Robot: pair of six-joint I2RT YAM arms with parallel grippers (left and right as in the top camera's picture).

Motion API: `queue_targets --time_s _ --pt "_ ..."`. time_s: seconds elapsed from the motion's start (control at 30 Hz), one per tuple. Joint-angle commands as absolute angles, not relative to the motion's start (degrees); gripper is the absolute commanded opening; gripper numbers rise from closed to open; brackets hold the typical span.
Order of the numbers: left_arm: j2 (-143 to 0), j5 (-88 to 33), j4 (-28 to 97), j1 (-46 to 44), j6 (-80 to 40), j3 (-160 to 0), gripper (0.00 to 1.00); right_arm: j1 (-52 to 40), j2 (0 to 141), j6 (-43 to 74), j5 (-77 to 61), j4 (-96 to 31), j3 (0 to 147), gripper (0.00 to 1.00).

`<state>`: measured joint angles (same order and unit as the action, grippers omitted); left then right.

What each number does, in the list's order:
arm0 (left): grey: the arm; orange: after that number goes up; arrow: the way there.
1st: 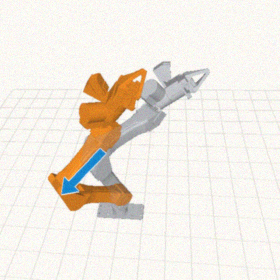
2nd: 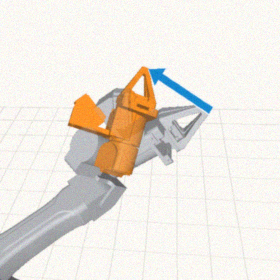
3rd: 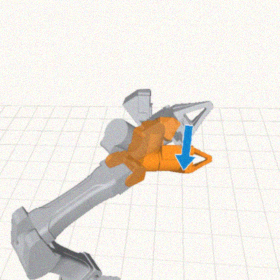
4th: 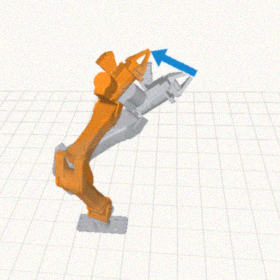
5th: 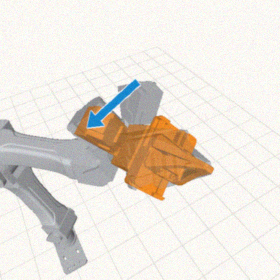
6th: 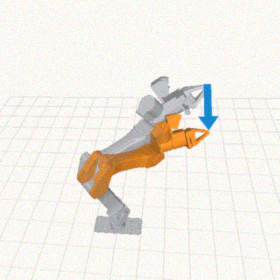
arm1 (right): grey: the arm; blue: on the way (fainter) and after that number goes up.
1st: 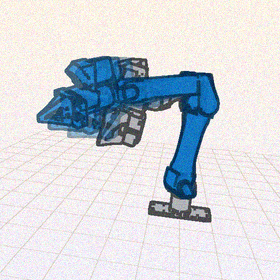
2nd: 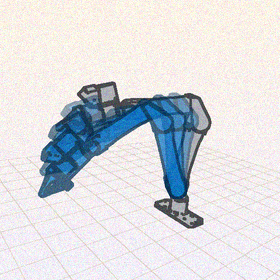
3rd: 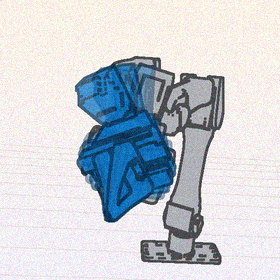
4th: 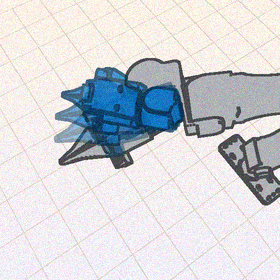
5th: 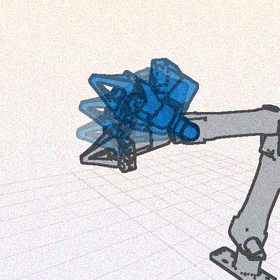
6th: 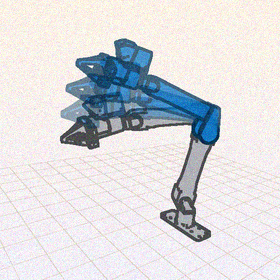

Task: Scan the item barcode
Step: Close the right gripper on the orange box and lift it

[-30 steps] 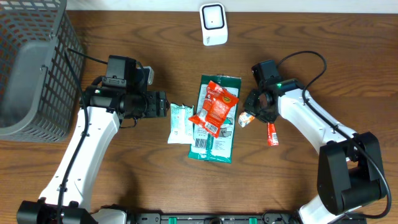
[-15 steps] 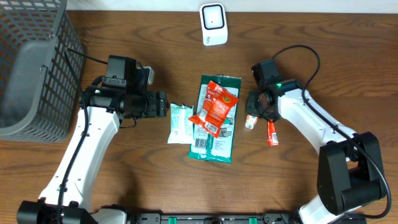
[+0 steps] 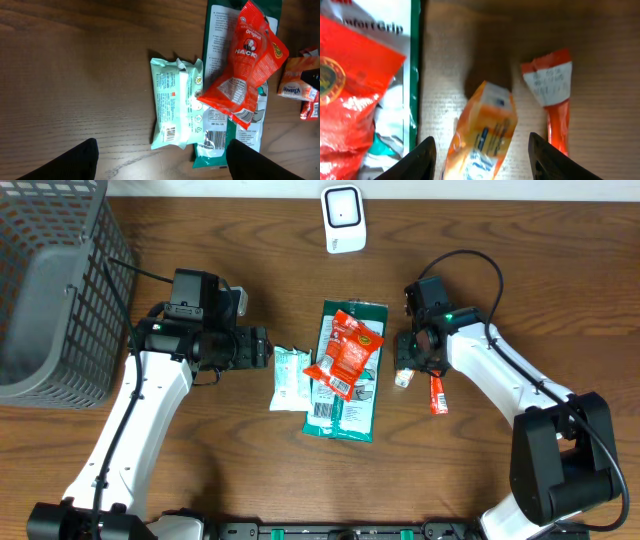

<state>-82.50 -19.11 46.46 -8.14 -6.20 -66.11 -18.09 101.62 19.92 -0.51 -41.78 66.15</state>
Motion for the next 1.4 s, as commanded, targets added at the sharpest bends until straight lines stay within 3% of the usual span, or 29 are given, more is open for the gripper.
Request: queue_targets --time_s 0.0,0.27,0.4,0.8,1.1,1.37 --pt "-82.0 -18.55 46.68 -8.1 -6.52 -66.72 0.82 -18.5 101.6 21.96 -1.93 -43.2 66.63 0.49" --pt "-82.0 -18.55 46.68 -8.1 -6.52 -66.72 0.82 -20.84 101.6 23.73 -2.0 -44.16 66.52 0.4" --pt "-82.0 -18.55 46.68 -8.1 -6.52 -66.72 0.82 -21.37 101.6 23.73 -2.0 -45.32 66.52 0.29" --pt "-82.0 -18.55 46.68 -8.1 -6.52 -66.72 0.82 -21.34 101.56 21.23 -4.8 -45.87 66.74 0.1" --pt "-82.0 -18.55 46.68 -8.1 -6.52 -66.72 0.82 -17.82 101.56 11.44 -21.96 -46.33 66.78 0.12" --pt "-82.0 -18.55 46.68 -8.1 -6.52 -66.72 0.82 -12.05 101.6 10.24 -17.32 -47.0 66.43 0.17"
